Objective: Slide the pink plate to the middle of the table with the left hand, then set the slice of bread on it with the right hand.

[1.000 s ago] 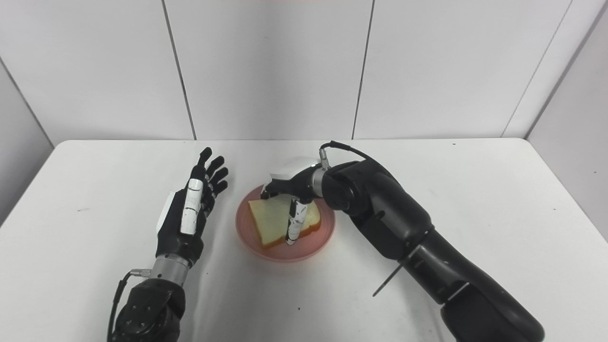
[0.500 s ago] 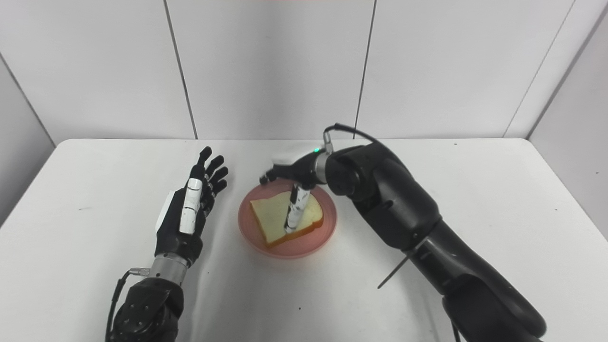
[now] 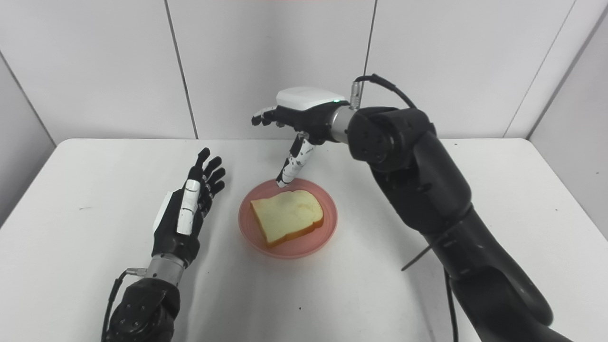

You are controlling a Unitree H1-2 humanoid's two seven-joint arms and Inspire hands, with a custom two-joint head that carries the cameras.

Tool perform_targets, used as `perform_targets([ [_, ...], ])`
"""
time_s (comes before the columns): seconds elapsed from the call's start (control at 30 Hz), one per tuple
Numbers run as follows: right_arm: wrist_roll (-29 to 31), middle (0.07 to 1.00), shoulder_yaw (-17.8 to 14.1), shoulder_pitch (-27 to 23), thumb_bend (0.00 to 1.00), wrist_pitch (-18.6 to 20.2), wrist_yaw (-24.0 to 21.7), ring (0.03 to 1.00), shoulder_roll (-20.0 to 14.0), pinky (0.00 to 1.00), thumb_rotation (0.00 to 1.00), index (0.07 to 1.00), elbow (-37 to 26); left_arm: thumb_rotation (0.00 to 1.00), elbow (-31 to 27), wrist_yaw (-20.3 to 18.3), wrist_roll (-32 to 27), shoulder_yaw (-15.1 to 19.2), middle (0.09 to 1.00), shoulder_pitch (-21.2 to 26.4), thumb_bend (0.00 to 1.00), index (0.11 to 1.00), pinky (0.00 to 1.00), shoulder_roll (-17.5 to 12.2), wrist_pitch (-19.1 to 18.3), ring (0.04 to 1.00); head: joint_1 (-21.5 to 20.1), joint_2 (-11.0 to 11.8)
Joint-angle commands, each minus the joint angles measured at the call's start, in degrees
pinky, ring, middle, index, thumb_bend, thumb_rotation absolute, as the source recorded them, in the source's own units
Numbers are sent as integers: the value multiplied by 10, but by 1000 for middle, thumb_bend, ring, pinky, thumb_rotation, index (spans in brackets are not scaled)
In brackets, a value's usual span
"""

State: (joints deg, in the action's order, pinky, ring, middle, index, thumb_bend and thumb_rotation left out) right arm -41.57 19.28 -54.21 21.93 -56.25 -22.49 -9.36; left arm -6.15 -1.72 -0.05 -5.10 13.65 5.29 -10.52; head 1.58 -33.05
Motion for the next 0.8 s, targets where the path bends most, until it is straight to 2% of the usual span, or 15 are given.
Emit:
perform_targets([
  [0.0, 31, 860, -46, 20, 983, -5, 73, 831, 4, 744, 242, 864, -16, 966, -5, -5, -6, 0, 960, 16, 761, 976, 952, 1, 32, 948, 1, 5],
  [0.03, 46, 873, -70, 46, 954, -6, 105, 840, 13, 750, 282, 877, -14, 967, -3, -6, -5, -1, 962, 15, 764, 977, 952, -1, 35, 949, 2, 8],
  [0.07, 58, 905, -90, 74, 933, -4, 137, 871, 23, 781, 418, 916, -11, 973, -1, -7, -4, -1, 962, 14, 767, 976, 949, -2, 39, 949, 3, 11],
  [0.13, 83, 932, -125, 126, 928, 4, 190, 896, 45, 799, 547, 945, -8, 977, 1, -7, -1, -2, 961, 12, 770, 973, 944, -4, 43, 947, 2, 17],
  [0.2, 103, 969, -150, 176, 855, 14, 231, 936, 68, 838, 832, 991, -18, 975, 4, -5, 1, -2, 956, 9, 776, 965, 935, -6, 46, 944, 0, 22],
  [0.27, 119, 990, -166, 212, 838, 22, 264, 974, 90, 882, 945, 998, -31, 973, 7, -5, 1, -1, 955, 7, 776, 963, 935, -6, 50, 943, -1, 26],
  [0.3, 165, 995, -200, 238, 833, 18, 293, 986, 127, 897, 972, 999, -29, 971, 9, -6, -2, 0, 954, 6, 776, 962, 935, -6, 53, 943, -4, 35],
  [0.33, 201, 999, -223, 254, 772, 14, 314, 996, 152, 947, 991, 1000, -27, 967, 10, -7, -3, 1, 956, 5, 771, 966, 935, -6, 55, 943, -4, 35],
  [0.37, 238, 1000, -250, 276, 762, 2, 342, 999, 184, 973, 998, 1000, -22, 973, 11, -10, -5, 0, 960, 4, 768, 971, 940, -8, 56, 947, -4, 40],
  [0.47, 302, 1000, -289, 319, 746, -48, 404, 1000, 239, 994, 1000, 1000, -7, 983, 15, -14, -1, -2, 959, 2, 760, 971, 934, -13, 64, 945, -5, 45],
  [0.53, 329, 1000, -297, 340, 720, -101, 439, 1000, 261, 999, 1000, 1000, 11, 993, 16, -15, 4, -4, 959, 0, 757, 971, 928, -17, 67, 945, -6, 48],
  [0.63, 348, 1000, -287, 364, 684, -163, 474, 1000, 275, 1000, 1000, 1000, 27, 999, 17, -21, -3, -4, 965, -1, 741, 977, 936, -19, 67, 946, -10, 51],
  [0.77, 358, 1000, -269, 387, 572, -184, 504, 1000, 284, 1000, 1000, 1000, 19, 992, 17, -24, -8, -3, 974, -3, 727, 987, 949, -19, 66, 958, -9, 51],
])
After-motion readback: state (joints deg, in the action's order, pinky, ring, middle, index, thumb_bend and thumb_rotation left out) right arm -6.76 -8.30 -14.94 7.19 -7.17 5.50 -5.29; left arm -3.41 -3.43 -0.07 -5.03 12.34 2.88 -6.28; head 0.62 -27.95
